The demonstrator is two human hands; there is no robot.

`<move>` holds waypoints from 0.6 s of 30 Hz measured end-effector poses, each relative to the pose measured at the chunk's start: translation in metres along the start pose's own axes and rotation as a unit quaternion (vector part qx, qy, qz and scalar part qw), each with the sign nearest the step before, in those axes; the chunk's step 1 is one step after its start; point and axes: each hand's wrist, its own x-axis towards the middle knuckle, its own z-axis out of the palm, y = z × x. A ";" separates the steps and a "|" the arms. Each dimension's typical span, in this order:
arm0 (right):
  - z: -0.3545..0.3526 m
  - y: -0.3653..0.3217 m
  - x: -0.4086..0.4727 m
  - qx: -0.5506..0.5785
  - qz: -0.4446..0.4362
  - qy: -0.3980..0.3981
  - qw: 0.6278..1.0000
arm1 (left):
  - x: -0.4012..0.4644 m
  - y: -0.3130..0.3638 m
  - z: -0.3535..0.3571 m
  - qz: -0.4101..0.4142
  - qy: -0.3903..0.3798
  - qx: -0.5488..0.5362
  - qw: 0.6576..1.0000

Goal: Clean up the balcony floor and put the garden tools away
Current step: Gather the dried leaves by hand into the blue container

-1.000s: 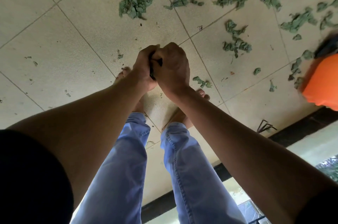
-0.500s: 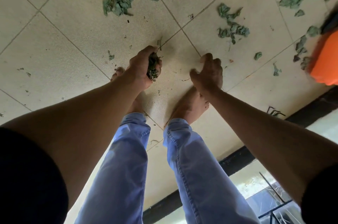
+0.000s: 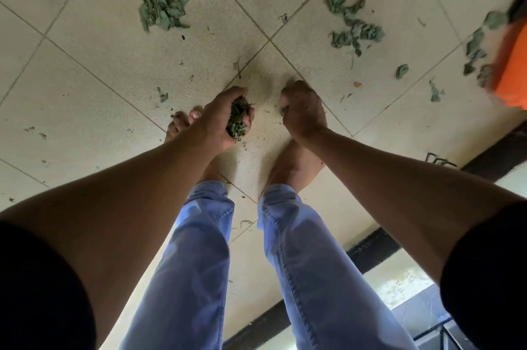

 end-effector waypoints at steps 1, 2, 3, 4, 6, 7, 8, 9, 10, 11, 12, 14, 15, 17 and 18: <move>-0.003 -0.001 0.001 0.017 0.024 -0.002 1.000 | -0.001 0.000 0.001 -0.003 0.002 0.007 1.000; -0.007 -0.003 0.002 0.045 0.054 0.000 0.998 | -0.001 0.001 0.002 -0.006 0.004 0.013 1.000; -0.014 -0.007 0.003 0.093 0.084 0.005 0.992 | -0.001 0.001 0.004 -0.007 0.006 0.018 1.000; -0.022 -0.013 0.004 0.155 0.105 0.012 0.982 | -0.001 0.002 0.006 -0.008 0.010 0.019 1.000; -0.042 -0.031 0.003 0.305 0.130 0.013 0.943 | 0.000 0.003 0.010 -0.002 0.016 0.017 1.000; -0.052 -0.042 0.001 0.369 0.129 0.012 0.920 | 0.001 0.004 0.013 0.005 0.017 0.019 1.000; -0.060 -0.053 -0.001 0.398 0.117 0.016 0.910 | 0.002 0.005 0.017 0.015 0.009 0.029 0.999; -0.065 -0.062 -0.003 0.410 0.105 0.020 0.906 | 0.003 0.006 0.021 0.024 -0.004 0.048 0.999; -0.068 -0.069 -0.005 0.412 0.098 0.024 0.906 | 0.003 0.007 0.027 0.031 -0.017 0.070 0.997; -0.068 -0.075 -0.006 0.411 0.095 0.027 0.906 | 0.001 0.008 0.032 0.035 -0.024 0.092 0.995; -0.066 -0.079 -0.006 0.396 0.088 0.034 0.914 | 0.001 0.009 0.037 0.037 -0.027 0.104 0.993; -0.060 -0.079 -0.004 0.316 0.062 0.062 0.945 | -0.002 0.010 0.046 0.029 -0.035 0.100 0.994; -0.058 -0.077 -0.003 0.274 0.050 0.081 0.957 | -0.003 0.011 0.050 0.025 -0.044 0.095 0.994; -0.056 -0.073 -0.001 0.228 0.038 0.108 0.967 | -0.005 0.013 0.059 0.030 -0.055 0.107 0.992; -0.055 -0.071 0.001 0.216 0.030 0.117 0.969 | -0.003 0.013 0.062 0.034 -0.057 0.120 0.991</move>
